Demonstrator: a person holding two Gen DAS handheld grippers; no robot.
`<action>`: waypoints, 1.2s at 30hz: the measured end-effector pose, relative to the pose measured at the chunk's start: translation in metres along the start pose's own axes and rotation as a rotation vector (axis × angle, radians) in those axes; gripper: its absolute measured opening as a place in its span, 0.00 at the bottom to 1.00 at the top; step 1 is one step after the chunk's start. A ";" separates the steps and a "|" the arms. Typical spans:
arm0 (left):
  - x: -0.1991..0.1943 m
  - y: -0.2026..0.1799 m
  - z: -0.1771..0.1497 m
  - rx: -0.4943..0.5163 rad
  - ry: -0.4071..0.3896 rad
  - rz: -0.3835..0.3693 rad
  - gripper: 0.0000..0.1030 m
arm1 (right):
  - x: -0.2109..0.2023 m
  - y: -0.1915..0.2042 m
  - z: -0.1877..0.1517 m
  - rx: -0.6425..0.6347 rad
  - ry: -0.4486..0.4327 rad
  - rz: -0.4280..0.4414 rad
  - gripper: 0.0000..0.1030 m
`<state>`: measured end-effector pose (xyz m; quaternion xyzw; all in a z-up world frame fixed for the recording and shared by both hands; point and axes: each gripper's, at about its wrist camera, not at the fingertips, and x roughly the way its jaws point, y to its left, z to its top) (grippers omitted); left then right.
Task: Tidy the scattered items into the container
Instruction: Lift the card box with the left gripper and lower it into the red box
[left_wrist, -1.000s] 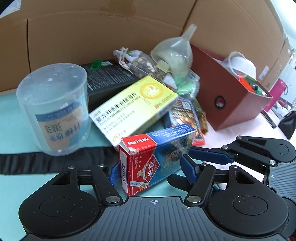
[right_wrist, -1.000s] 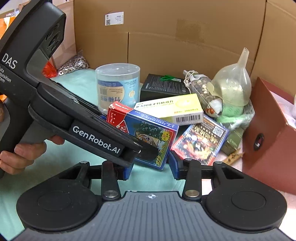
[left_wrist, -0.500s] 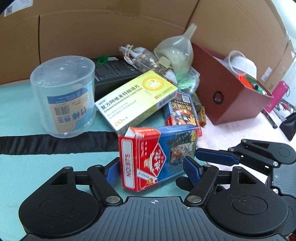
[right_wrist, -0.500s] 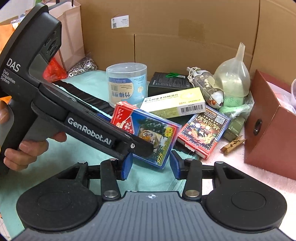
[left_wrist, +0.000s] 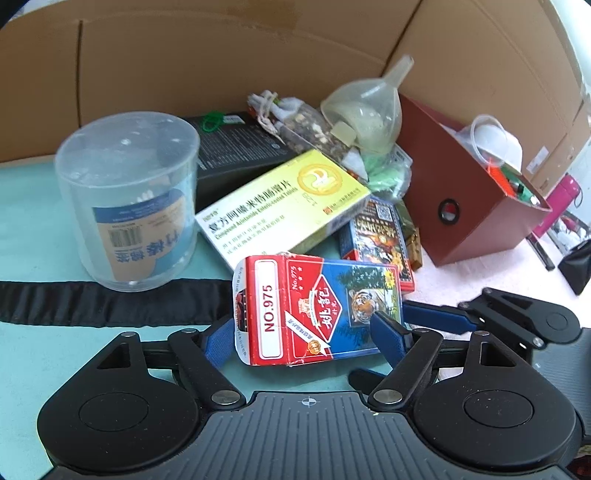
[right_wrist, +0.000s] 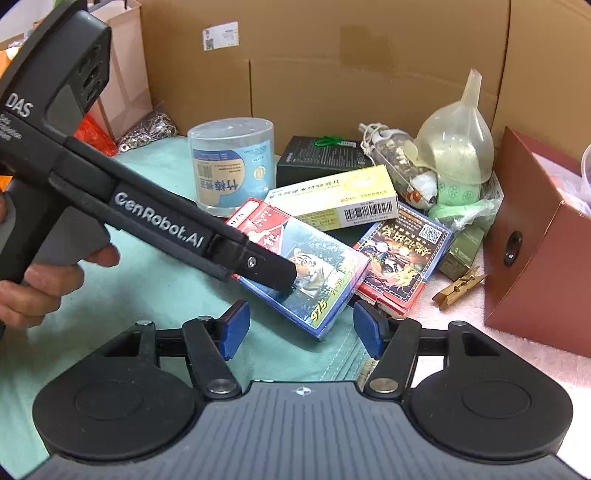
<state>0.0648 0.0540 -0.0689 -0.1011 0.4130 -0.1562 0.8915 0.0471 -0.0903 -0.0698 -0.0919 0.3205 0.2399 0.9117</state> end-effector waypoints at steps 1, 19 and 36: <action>0.001 -0.002 0.000 0.010 0.001 -0.001 0.82 | 0.001 0.000 0.000 0.002 0.001 0.003 0.63; -0.018 -0.039 0.001 0.066 -0.041 0.010 0.57 | -0.024 -0.001 -0.001 0.006 -0.052 -0.009 0.54; -0.036 -0.170 0.057 0.281 -0.235 -0.085 0.60 | -0.121 -0.069 0.012 0.036 -0.285 -0.212 0.54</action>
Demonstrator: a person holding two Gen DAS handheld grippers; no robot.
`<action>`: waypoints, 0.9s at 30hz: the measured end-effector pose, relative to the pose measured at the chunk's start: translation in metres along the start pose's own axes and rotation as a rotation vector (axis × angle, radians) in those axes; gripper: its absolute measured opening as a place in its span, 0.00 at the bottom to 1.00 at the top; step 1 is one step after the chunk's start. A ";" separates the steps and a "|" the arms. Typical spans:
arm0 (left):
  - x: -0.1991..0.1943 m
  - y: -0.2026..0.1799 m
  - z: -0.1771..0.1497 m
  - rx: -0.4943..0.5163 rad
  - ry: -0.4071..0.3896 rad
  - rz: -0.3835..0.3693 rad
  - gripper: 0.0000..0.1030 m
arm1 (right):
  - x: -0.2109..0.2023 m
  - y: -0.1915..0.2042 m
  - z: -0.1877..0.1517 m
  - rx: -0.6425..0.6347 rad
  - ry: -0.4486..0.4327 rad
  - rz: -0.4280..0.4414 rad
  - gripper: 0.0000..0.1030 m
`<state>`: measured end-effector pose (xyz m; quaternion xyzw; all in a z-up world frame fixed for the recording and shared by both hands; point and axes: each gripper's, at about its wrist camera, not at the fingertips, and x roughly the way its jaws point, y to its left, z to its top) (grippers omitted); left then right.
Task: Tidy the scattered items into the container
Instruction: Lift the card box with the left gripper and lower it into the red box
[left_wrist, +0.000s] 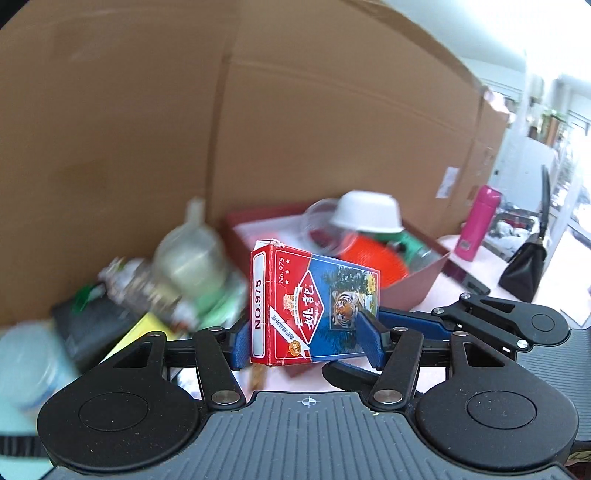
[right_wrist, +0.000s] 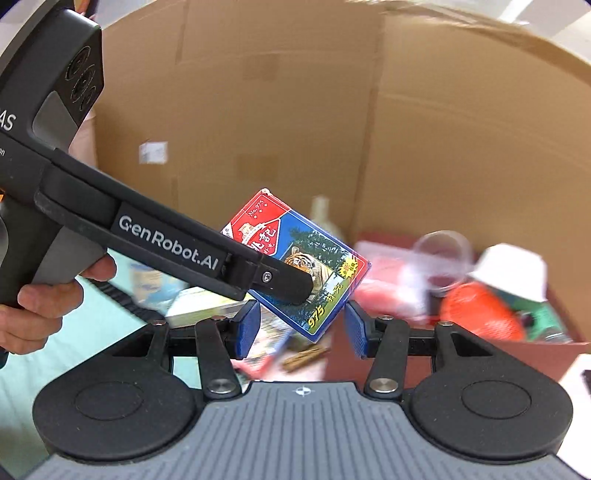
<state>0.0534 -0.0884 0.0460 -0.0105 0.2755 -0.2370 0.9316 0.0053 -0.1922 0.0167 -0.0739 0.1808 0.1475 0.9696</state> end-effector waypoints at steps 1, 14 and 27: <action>0.006 -0.006 0.005 0.010 -0.003 -0.008 0.60 | -0.001 -0.007 0.001 0.001 -0.003 -0.015 0.54; 0.082 -0.023 0.034 0.005 0.038 -0.070 0.62 | 0.031 -0.073 0.001 0.022 0.022 -0.088 0.54; 0.103 -0.011 0.027 -0.038 0.089 -0.073 0.68 | 0.052 -0.085 -0.007 0.029 0.037 -0.038 0.60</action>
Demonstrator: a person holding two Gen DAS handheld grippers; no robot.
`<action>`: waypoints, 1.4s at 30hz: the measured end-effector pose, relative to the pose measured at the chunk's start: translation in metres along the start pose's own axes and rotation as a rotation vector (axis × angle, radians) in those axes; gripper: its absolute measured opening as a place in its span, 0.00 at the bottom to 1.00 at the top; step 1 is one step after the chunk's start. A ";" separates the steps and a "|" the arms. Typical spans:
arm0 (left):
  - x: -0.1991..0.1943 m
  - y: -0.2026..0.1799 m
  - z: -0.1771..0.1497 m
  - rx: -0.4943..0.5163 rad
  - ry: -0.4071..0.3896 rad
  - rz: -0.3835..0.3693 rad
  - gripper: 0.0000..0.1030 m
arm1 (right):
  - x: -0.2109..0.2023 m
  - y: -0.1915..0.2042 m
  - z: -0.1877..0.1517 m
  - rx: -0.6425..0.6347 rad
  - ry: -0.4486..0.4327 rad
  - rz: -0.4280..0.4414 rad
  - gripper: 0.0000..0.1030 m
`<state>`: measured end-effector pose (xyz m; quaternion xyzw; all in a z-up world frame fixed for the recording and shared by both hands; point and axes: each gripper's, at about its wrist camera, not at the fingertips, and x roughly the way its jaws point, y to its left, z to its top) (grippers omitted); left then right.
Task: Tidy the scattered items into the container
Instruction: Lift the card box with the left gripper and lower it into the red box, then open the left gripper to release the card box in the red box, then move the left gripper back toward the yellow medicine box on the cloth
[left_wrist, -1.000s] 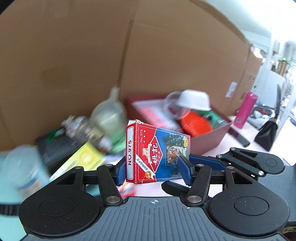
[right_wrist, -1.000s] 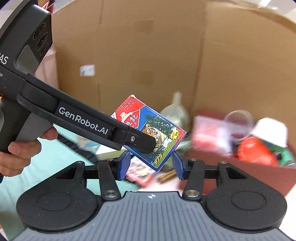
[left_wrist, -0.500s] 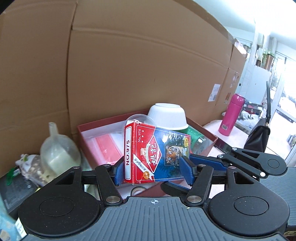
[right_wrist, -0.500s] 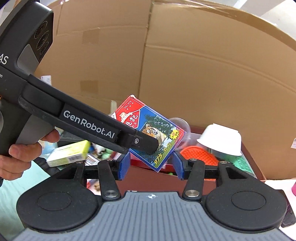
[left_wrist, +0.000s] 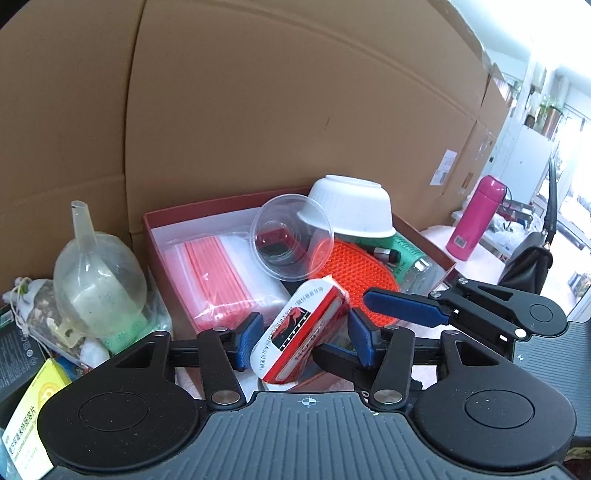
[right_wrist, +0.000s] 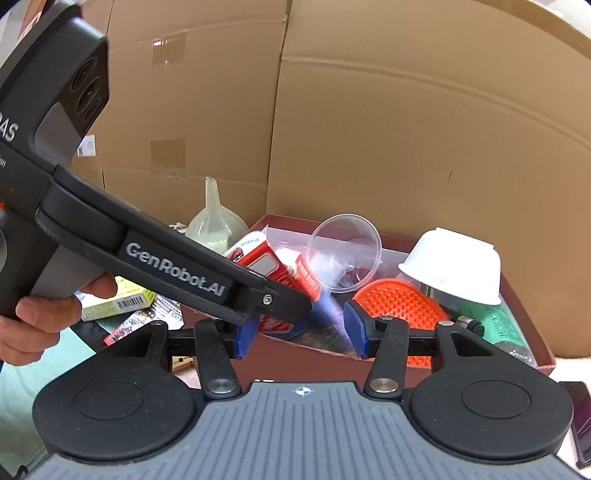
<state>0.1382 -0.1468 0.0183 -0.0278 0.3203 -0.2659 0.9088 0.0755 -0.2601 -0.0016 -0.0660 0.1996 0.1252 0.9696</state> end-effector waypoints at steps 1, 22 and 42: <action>-0.003 0.000 0.000 0.003 -0.005 0.012 0.77 | -0.001 0.000 -0.001 0.001 -0.002 -0.001 0.61; -0.023 -0.002 -0.017 -0.007 -0.015 0.149 1.00 | -0.008 0.014 -0.006 0.016 -0.031 -0.091 0.99; -0.109 0.076 -0.112 -0.325 -0.056 0.227 1.00 | -0.015 0.116 -0.023 -0.150 0.003 0.101 1.00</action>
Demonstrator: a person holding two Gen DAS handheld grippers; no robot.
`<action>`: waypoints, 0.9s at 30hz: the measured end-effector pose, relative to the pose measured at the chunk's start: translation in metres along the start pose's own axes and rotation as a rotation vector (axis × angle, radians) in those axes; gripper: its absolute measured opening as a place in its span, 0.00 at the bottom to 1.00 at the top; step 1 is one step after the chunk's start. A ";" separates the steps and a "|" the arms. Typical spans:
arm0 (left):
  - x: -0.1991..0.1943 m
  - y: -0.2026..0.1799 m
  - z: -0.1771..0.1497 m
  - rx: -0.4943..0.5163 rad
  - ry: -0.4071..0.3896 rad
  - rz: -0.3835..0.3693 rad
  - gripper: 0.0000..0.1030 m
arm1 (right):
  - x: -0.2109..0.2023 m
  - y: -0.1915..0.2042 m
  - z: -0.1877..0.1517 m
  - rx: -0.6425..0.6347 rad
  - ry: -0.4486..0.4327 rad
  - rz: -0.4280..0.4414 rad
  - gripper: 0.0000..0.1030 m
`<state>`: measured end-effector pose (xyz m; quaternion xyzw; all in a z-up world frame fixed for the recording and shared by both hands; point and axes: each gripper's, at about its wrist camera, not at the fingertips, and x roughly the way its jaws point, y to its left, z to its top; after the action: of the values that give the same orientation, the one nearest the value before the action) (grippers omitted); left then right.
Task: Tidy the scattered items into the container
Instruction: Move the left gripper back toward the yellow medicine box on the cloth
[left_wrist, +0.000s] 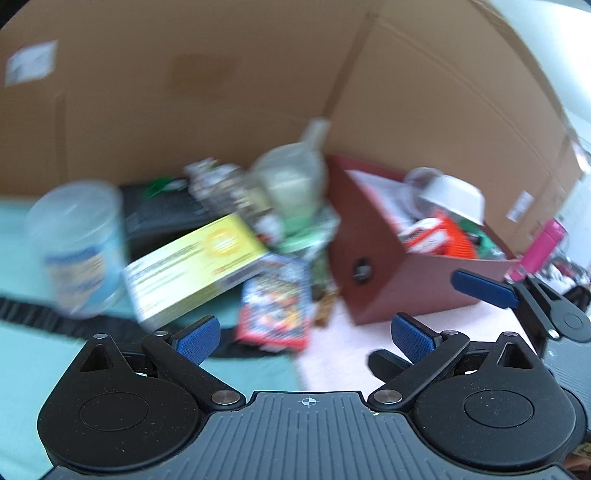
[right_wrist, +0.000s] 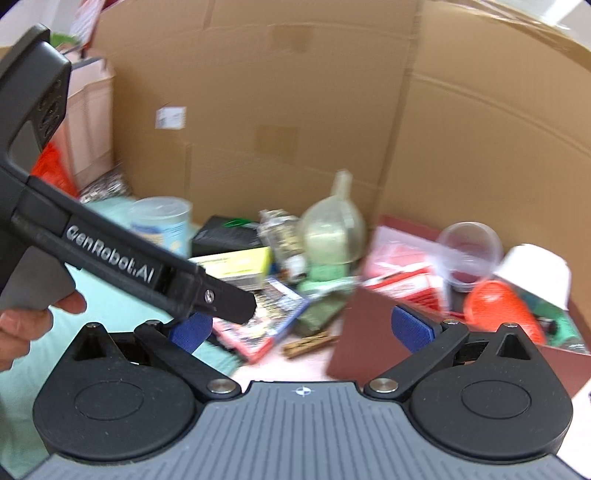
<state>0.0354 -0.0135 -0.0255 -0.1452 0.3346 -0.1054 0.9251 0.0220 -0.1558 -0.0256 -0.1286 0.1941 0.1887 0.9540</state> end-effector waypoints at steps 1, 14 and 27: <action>-0.001 0.009 -0.002 -0.026 0.004 0.010 1.00 | 0.003 0.006 0.000 -0.006 0.007 0.013 1.00; -0.005 0.057 -0.007 -0.064 -0.009 0.068 1.00 | 0.029 0.045 -0.003 -0.036 0.137 -0.018 1.00; 0.004 0.059 -0.003 -0.029 -0.005 0.066 0.99 | 0.041 0.053 0.000 -0.030 0.174 -0.058 1.00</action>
<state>0.0422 0.0400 -0.0503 -0.1481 0.3381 -0.0697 0.9268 0.0352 -0.0957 -0.0522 -0.1644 0.2697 0.1520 0.9366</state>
